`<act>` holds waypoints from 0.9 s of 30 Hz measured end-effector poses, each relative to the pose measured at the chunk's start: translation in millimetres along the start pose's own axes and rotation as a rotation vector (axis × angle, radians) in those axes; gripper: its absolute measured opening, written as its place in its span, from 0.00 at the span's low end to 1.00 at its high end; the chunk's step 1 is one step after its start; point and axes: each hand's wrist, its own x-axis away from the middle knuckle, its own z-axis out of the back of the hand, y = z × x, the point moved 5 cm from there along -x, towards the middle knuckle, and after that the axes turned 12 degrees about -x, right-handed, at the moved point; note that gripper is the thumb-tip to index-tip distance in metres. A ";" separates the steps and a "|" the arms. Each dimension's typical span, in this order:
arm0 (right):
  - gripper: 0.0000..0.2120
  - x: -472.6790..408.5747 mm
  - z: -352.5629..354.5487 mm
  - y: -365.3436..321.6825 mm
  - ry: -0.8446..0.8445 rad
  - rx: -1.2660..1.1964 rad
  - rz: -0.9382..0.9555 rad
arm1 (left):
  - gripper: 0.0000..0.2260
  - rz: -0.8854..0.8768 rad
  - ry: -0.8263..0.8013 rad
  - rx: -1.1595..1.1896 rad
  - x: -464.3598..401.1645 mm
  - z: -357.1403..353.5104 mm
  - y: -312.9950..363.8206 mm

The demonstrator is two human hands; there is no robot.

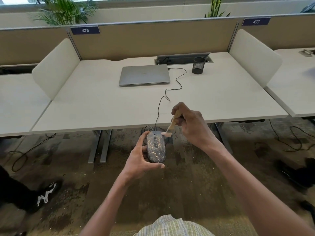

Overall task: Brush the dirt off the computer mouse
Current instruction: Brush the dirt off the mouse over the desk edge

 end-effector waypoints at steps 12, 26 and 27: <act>0.20 -13.6 -8.3 -13.6 -0.048 0.018 0.075 | 0.55 0.011 0.002 0.011 -2.3 1.4 4.0; 0.19 -15.8 -16.5 -8.1 -0.062 -0.026 0.043 | 0.59 0.033 0.016 0.034 -3.7 5.3 -3.2; 0.19 -13.6 -14.1 -5.1 -0.065 -0.020 0.029 | 0.58 0.033 0.019 0.036 -3.0 5.3 -3.6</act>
